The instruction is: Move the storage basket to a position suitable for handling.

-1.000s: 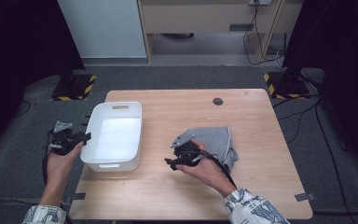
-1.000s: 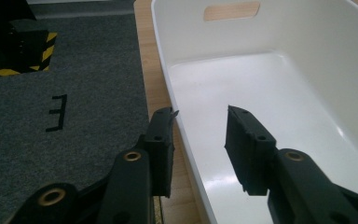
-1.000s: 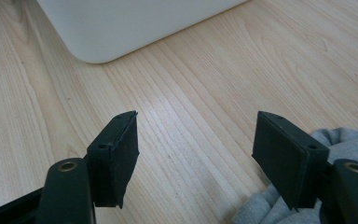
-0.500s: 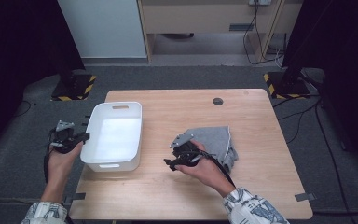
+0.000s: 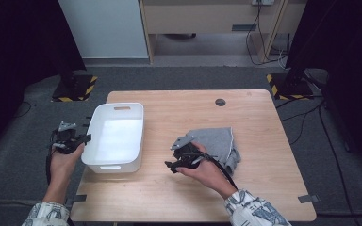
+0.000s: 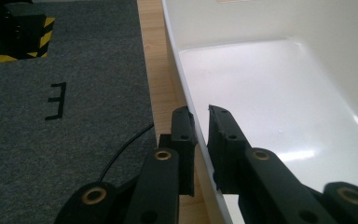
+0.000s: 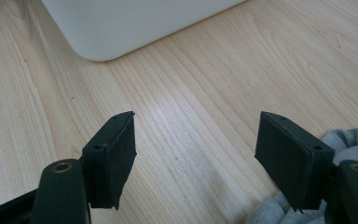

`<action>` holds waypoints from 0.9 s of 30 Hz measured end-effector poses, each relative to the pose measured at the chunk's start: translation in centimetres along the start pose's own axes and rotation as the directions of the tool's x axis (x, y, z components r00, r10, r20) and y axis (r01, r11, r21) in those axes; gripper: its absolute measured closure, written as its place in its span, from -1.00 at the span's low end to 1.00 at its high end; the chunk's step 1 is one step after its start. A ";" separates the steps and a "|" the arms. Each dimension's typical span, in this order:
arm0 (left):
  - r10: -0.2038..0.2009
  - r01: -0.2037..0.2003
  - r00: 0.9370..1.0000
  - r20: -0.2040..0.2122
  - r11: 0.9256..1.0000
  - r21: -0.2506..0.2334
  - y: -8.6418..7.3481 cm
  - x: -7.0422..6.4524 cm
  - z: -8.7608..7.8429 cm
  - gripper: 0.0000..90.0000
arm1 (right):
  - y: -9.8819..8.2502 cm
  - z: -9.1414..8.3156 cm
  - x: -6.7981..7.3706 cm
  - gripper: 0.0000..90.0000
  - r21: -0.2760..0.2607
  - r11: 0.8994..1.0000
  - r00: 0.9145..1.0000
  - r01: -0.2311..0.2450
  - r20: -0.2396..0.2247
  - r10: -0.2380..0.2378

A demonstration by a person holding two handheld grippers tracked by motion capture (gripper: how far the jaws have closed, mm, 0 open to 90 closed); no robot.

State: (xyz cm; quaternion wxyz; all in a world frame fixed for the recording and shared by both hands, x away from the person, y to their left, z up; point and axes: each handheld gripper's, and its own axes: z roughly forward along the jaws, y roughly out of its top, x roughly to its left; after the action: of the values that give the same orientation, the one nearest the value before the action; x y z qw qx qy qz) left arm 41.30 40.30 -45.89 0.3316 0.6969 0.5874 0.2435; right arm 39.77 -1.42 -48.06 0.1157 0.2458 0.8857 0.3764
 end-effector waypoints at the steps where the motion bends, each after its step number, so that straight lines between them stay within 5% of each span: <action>1: -0.008 0.008 1.000 -0.002 1.000 -0.002 0.0 -0.1 0.0 0.81 | 0.0 0.0 0.0 -0.36 0.000 1.000 1.000 0.000 0.001 0.000; 8: -0.046 0.046 0.999 0.009 0.999 -0.019 -0.1 -0.9 0.2 0.89 | 0.0 0.0 0.0 -0.36 -0.007 1.000 1.000 -0.002 0.001 0.002; 13: -0.033 0.033 0.999 -0.001 0.999 -0.012 -0.2 -1.6 0.1 0.88 | 0.0 0.1 0.2 -0.37 -0.009 1.000 1.000 -0.004 -0.009 0.004; 27: -0.004 0.007 0.997 0.083 1.000 -0.027 -0.7 -3.4 -1.3 0.52 | -0.2 1.2 1.9 -0.63 -0.017 1.000 0.997 -0.003 -0.080 0.001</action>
State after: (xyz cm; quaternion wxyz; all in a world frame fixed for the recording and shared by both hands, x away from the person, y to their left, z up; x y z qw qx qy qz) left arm 39.27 37.20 -45.38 0.3660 0.7002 0.5717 0.2213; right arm 38.54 0.17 -49.10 0.0819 0.2305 0.8862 0.3936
